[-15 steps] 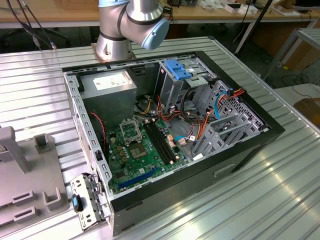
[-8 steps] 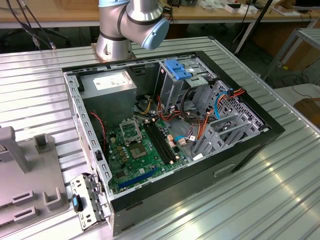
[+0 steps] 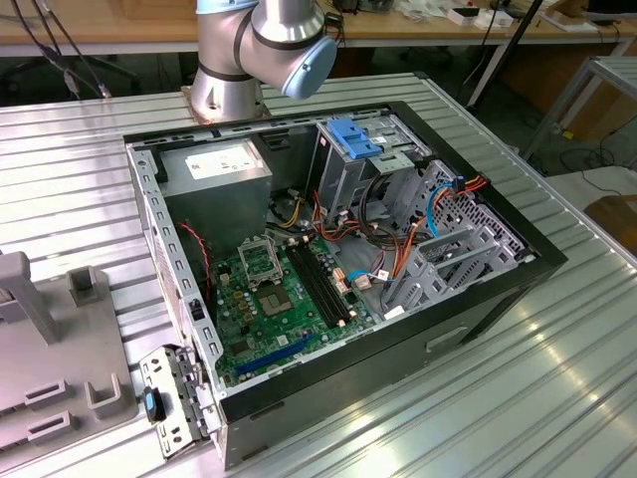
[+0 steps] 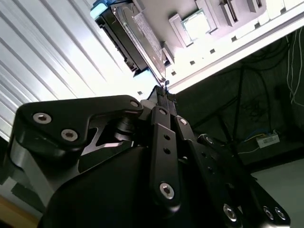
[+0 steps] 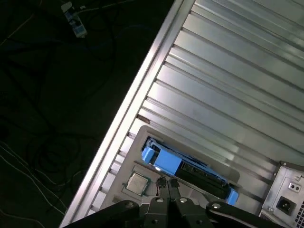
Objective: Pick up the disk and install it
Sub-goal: 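Pick up the disk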
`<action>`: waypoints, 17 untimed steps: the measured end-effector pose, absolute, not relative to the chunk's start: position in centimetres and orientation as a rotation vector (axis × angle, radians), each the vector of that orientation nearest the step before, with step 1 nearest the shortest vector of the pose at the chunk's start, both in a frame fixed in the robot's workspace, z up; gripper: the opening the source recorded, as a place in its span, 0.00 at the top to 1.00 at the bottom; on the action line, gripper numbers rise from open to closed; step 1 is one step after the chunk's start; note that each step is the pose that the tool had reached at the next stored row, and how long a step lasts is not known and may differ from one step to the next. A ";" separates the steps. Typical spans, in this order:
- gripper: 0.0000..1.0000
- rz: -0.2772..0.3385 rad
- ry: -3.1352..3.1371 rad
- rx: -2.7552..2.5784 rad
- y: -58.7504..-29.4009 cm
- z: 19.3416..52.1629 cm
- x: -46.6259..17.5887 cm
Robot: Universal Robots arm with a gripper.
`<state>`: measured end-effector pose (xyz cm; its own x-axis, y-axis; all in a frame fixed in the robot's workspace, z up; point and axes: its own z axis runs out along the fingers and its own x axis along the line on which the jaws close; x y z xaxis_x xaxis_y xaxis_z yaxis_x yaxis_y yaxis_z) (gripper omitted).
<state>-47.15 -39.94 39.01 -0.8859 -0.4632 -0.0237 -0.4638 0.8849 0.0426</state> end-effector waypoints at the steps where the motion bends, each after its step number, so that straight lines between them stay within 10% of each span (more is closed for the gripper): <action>1: 0.89 0.074 3.033 -0.766 -39.9 39.0 -47.2; 17: 0.89 0.076 2.939 -1.085 -39.9 39.0 -47.2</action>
